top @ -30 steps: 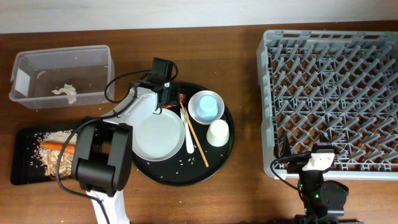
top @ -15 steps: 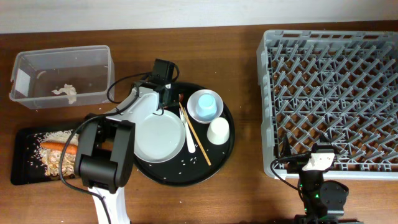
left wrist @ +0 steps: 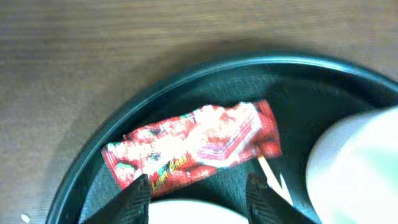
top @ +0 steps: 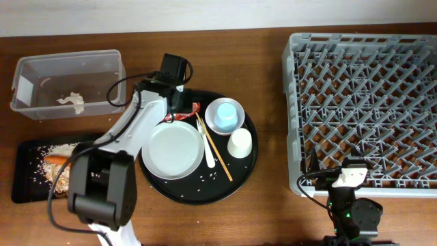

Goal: Sort waste into correct bins and load items into the dishwasher rack
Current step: 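Reach the left gripper to the red wrapper and pinch it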

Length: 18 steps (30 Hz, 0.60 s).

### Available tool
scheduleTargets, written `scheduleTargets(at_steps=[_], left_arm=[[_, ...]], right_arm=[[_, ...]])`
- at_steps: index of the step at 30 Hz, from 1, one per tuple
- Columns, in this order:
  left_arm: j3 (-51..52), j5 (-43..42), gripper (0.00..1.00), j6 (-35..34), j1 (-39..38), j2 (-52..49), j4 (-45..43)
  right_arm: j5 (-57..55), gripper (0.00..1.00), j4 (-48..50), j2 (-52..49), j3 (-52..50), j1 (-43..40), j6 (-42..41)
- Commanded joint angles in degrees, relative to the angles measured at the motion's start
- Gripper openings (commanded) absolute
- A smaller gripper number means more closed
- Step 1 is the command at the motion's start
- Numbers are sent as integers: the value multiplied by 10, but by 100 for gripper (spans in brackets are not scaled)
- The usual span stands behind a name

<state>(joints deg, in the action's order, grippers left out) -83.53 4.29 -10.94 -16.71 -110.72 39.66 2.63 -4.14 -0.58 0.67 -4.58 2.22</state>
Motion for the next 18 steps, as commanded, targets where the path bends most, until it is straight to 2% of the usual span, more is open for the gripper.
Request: scheduleTargets(at_steps=[1,3,5,6,10,14,18], left_arm=[[-6,-40,55,89,-1,-1,35],[-6,-18,63,140,-15,-18,46],[-6,41,64,166,-33,-29,58],[-6,41,65,177,-37,-29,55],[-6,42,65,227,-40,-38,45],[-6,87,64,233,-40,-67,31],[-6,78,61,244,-40,-68,10]], right_arm=[[-3,99,-2,4,-3,-3,3],[-3,99,-2,4,-3,-3,3],[-3,99,-2,4,-3,-3,4],[-3,99,-2,4,-3,-3,3],[-3,99,-2,4,-3,-3,3],[-3,99,-2,4,-3,-3,3],[-3,99,-2,4,-3,-3,3]])
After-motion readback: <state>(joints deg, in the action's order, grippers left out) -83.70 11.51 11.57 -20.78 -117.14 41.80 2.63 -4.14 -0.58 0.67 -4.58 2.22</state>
